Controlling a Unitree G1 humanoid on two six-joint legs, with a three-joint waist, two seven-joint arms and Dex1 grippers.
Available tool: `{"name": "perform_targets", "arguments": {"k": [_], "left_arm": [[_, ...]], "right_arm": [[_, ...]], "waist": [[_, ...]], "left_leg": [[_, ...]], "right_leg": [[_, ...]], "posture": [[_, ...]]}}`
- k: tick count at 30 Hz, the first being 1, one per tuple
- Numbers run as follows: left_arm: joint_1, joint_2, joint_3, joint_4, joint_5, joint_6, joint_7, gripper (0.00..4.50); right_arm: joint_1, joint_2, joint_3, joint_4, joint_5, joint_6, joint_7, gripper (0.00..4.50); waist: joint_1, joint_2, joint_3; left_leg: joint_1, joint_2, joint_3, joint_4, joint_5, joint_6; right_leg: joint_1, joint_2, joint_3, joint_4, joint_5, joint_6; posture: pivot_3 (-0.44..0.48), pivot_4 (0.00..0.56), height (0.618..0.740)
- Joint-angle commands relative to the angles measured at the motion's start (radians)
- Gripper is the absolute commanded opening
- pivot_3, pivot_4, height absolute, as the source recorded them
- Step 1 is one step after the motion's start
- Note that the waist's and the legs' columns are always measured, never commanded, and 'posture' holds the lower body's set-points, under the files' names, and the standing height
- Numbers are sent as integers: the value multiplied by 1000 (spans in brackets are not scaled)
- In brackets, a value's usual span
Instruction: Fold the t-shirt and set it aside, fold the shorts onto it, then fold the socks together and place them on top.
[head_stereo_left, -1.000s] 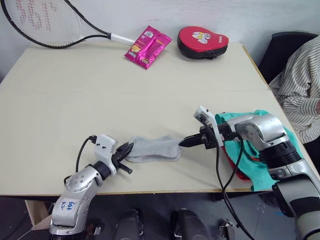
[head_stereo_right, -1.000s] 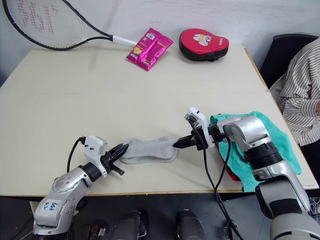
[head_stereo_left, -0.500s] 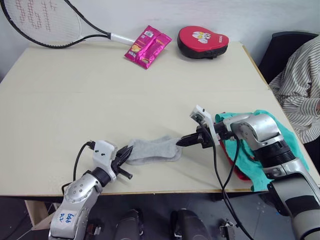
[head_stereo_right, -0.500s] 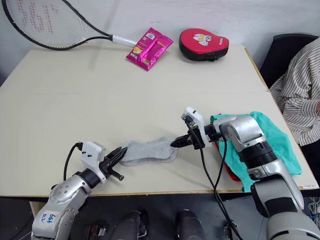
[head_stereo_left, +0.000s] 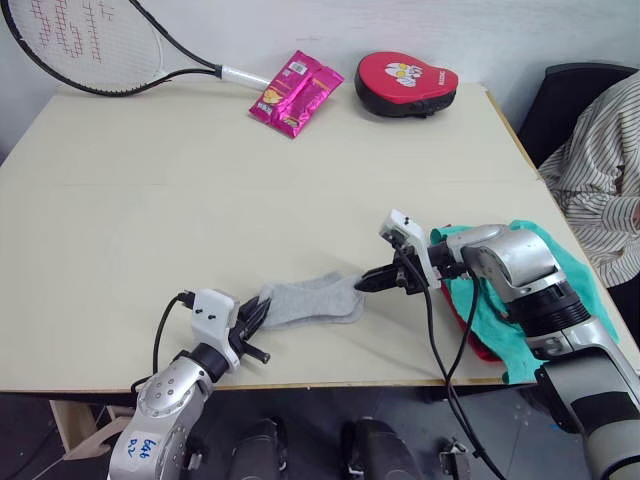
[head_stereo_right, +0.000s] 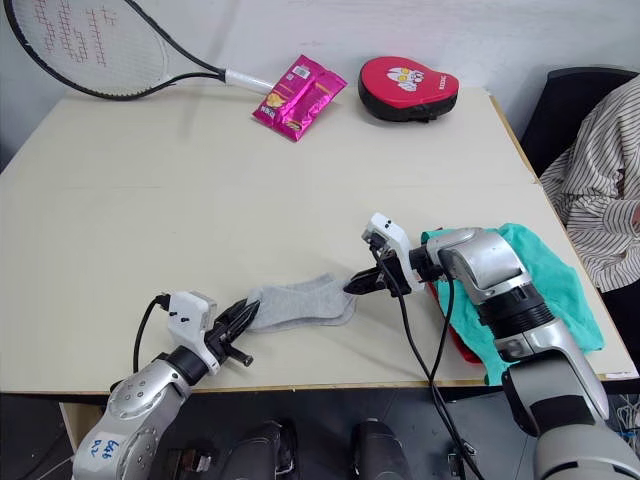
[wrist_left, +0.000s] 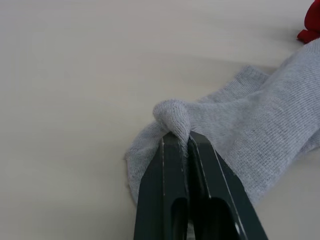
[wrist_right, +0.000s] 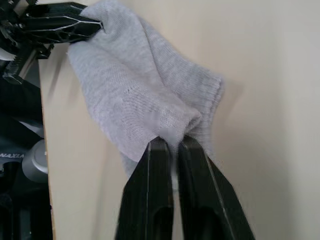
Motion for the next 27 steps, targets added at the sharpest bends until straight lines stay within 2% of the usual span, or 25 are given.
{"name": "perform_targets", "arguments": {"k": [1, 2, 4, 8, 10, 11, 13, 16, 17, 18, 22, 25, 27], "left_arm": [[23, 19, 52, -30, -21, -27, -15, 1623], [34, 25, 74, -39, -46, -29, -35, 1910], [51, 44, 116, -53, -93, -32, -75, 1929], [47, 116, 284, -44, -215, -45, -160, 1929], [31, 157, 340, -29, -275, -47, -207, 1929], [20, 179, 356, -20, -299, -44, -232, 1744], [-20, 241, 353, -14, -345, -24, -302, 1353], [-78, 308, 302, 3, -354, -5, -361, 401], [-104, 336, 254, 17, -319, -21, -390, 116], [-129, 354, 209, 33, -292, -34, -413, 0], [-206, 367, 52, 123, -181, -77, -438, 0], [-214, 359, -28, 190, -106, -100, -435, 0], [-210, 351, -58, 229, -64, -122, -423, 0]], "right_arm": [[11, -28, -48, -31, 17, -3, 16, 1603], [17, -39, -61, -39, 23, -6, 24, 1913], [32, -55, -88, -53, 36, -30, 40, 2595], [73, -50, -217, -70, 85, -167, 66, 3842], [88, -36, -266, -90, 116, -213, 81, 3842], [92, -22, -288, -101, 131, -228, 74, 3731], [113, 27, -312, -158, 160, -266, 53, 3218], [156, 102, -291, -232, 148, -334, 11, 2158], [188, 143, -265, -266, 127, -373, -20, 1860], [219, 180, -237, -294, 104, -409, -49, 1465], [338, 272, -125, -294, -51, -609, -146, 96], [417, 260, -49, -239, -163, -782, -136, 9], [444, 262, -42, -192, -199, -832, -164, 9]], "waist": [[-1, 0, 0], [-1, 0, 0], [-1, 0, 0], [0, 1, 0], [-1, 1, 1], [-1, 1, 1], [-1, 1, 1], [-2, 1, 1], [-1, 2, 1], [-1, 2, 1], [0, 2, 1], [0, 2, 1], [-2, 2, 1]], "left_leg": [[0, 0, 0, 0, 0, 0], [0, 0, 0, 0, 0, 0], [0, 0, 0, 0, 0, 0], [0, 0, 0, -1, 0, 0], [0, 0, 0, -1, 0, 0], [0, 0, 0, -1, 0, 0], [0, 0, 0, -1, 0, -1], [1, 0, 0, -2, 0, -1], [1, 0, 0, -2, 0, -2], [1, 0, 0, -2, 1, -2], [1, 0, 1, -4, 3, -7], [1, 0, 3, -4, 3, -7], [1, 0, 3, -4, 3, -7]], "right_leg": [[0, 0, 0, 0, 0, 0], [0, 0, 0, 0, 0, 0], [0, 0, 0, 0, 0, 0], [0, 0, -1, -1, 0, 0], [0, 0, 0, -1, 0, 0], [0, 0, 0, -1, 0, 0], [1, 0, 0, -2, 0, 0], [1, 0, 0, -1, 0, 0], [1, 1, 0, -1, 0, 0], [1, 1, 0, -1, 0, 0], [0, 1, 0, -2, 0, 0], [0, 1, 0, -2, 0, 0], [0, 1, 0, -3, 0, 0]], "posture": [[0, 150, 740], [0, 150, 740], [0, 150, 740], [0, 150, 740], [0, 150, 740], [0, 150, 740], [0, 150, 740], [0, 150, 740], [0, 150, 740], [0, 150, 740], [0, 150, 740], [0, 150, 740], [0, 150, 740]]}}
